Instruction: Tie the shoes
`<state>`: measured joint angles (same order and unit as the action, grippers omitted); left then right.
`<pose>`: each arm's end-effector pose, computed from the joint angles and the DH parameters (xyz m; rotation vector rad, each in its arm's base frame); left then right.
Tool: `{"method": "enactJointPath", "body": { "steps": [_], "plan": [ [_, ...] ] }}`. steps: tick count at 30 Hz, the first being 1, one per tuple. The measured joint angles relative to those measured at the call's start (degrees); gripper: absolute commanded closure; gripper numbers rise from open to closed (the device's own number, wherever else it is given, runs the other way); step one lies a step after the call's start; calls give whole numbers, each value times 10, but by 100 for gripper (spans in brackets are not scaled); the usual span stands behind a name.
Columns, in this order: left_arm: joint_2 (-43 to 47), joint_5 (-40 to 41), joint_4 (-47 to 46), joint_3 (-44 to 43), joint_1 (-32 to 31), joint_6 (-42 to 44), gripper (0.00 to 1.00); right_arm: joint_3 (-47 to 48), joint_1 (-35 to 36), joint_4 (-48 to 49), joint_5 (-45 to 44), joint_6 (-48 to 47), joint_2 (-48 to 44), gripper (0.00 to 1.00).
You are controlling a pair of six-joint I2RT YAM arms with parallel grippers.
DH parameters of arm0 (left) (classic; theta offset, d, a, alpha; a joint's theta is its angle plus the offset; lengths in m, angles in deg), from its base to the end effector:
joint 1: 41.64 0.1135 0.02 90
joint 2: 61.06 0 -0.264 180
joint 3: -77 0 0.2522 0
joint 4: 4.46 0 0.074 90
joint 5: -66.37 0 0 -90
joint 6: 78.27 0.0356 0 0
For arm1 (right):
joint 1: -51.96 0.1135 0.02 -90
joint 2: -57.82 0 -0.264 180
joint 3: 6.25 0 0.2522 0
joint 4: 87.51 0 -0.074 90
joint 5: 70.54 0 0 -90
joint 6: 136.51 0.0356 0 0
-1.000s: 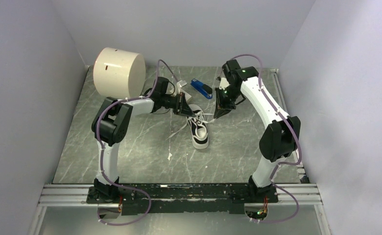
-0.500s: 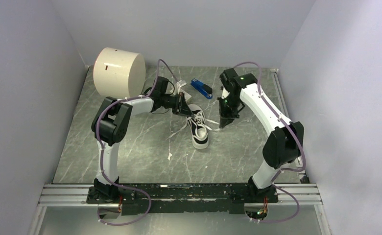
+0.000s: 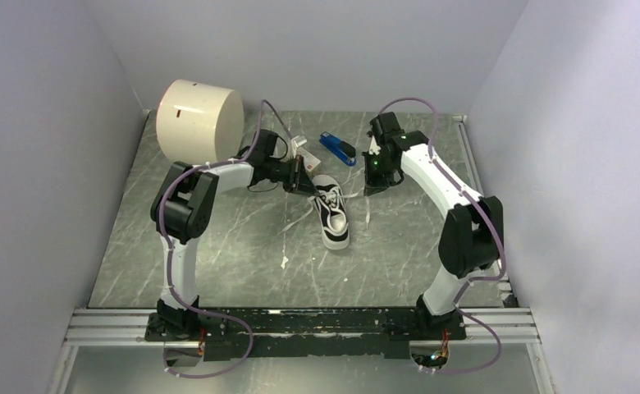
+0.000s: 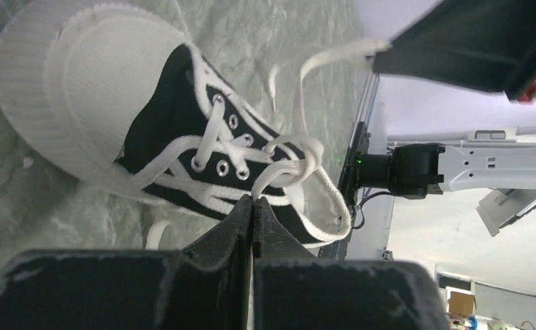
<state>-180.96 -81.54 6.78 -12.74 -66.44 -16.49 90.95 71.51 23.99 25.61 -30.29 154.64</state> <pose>0.3862 -0.2117 0.1542 0.5108 2.3396 -1.6185 0.3232 0.1188 0.2758 -0.1102 2.7926 0.3088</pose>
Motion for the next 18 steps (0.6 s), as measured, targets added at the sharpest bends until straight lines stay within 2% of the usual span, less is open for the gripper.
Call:
{"method": "enactJointPath", "body": {
  "steps": [3, 9, 12, 18],
  "plan": [
    [16, 21, 33, 16, 3, 17, 95, -17, -24, 44, -2, -14, 29, 100],
    [95, 88, 112, 94, 10, 55, 95, -136, -90, 118, 6, -19, 15, 100],
    [106, 119, 127, 117, 12, 63, 95, -183, -115, 153, 7, -12, 14, 100],
    [108, 172, 139, 146, 23, 64, 95, -203, -143, 212, 16, -8, 21, 100]
  ]
}}
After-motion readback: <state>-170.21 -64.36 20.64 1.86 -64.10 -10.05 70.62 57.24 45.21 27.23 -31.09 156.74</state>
